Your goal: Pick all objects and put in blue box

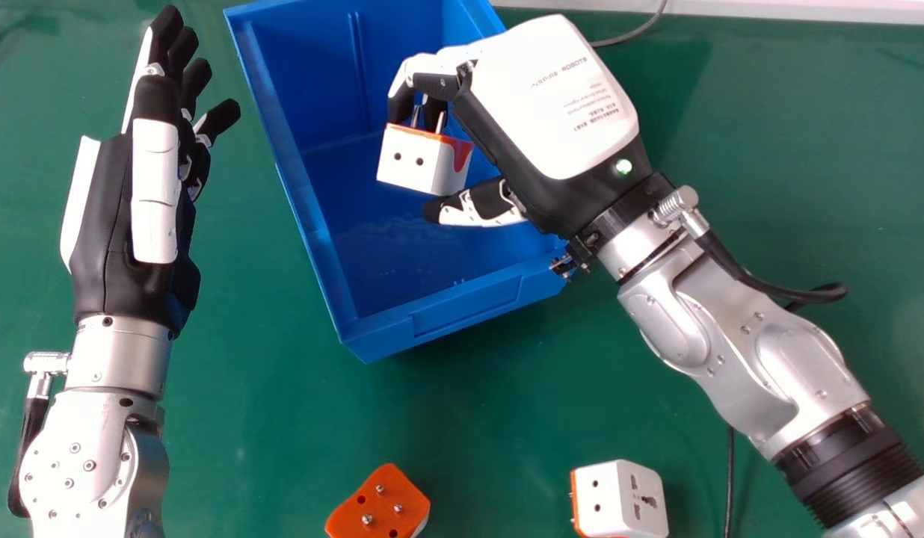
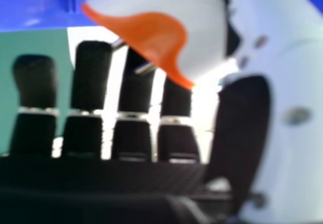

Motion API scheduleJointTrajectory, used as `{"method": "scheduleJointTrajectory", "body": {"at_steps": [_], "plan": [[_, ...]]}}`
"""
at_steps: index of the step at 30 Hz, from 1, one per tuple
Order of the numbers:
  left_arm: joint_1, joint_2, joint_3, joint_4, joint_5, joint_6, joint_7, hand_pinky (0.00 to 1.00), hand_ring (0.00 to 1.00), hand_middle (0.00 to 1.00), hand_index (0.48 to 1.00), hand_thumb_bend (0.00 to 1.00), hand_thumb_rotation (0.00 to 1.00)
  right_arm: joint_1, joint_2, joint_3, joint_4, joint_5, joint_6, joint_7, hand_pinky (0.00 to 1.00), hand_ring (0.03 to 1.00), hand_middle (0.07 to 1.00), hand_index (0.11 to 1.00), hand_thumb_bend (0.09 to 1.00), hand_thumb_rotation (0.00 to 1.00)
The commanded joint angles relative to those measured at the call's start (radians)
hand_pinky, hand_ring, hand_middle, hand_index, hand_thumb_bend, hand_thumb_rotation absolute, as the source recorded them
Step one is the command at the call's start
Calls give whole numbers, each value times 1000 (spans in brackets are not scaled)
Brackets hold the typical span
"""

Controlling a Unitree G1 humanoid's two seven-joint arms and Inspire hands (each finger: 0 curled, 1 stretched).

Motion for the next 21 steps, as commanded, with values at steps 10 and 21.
{"method": "scheduleJointTrajectory", "body": {"at_steps": [10,21], "plan": [[0,12,7,-22,-10,-2,-5,911,986,998,976,803,1000,-15,-15,14,-74,-36,96,109,263,388,490,547,491,0],[-5,14,9,-14,-14,-6,-8,913,987,998,978,803,1000,-10,-26,35,-114,-91,193,195,434,570,652,655,713,54]]}}
